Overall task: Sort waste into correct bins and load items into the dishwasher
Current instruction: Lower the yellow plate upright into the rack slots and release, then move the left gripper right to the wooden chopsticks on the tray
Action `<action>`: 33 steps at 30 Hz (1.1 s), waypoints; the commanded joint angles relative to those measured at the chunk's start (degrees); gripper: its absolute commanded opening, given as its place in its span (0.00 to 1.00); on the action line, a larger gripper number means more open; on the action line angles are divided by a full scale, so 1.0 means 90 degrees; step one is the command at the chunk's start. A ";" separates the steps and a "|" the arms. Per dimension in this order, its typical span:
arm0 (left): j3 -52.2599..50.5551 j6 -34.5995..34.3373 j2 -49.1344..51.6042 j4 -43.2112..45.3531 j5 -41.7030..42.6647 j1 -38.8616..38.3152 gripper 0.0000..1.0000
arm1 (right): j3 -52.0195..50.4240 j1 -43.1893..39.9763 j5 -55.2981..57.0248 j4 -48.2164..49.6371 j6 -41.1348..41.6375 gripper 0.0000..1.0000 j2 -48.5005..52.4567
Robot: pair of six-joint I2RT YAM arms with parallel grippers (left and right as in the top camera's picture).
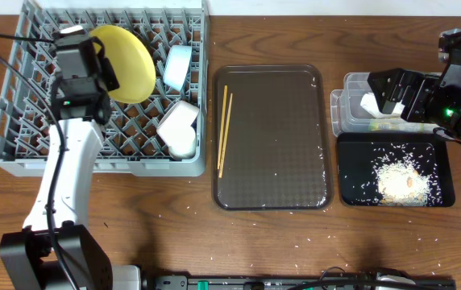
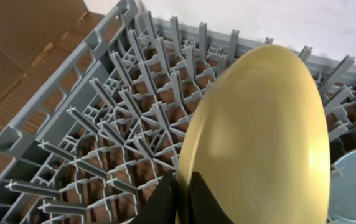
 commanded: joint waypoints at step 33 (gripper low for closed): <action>-0.0126 0.0063 -0.1018 -0.0520 0.0410 -0.0797 0.71 | 0.0080 -0.0075 -0.0049 -0.0010 0.0019 0.99 0.0000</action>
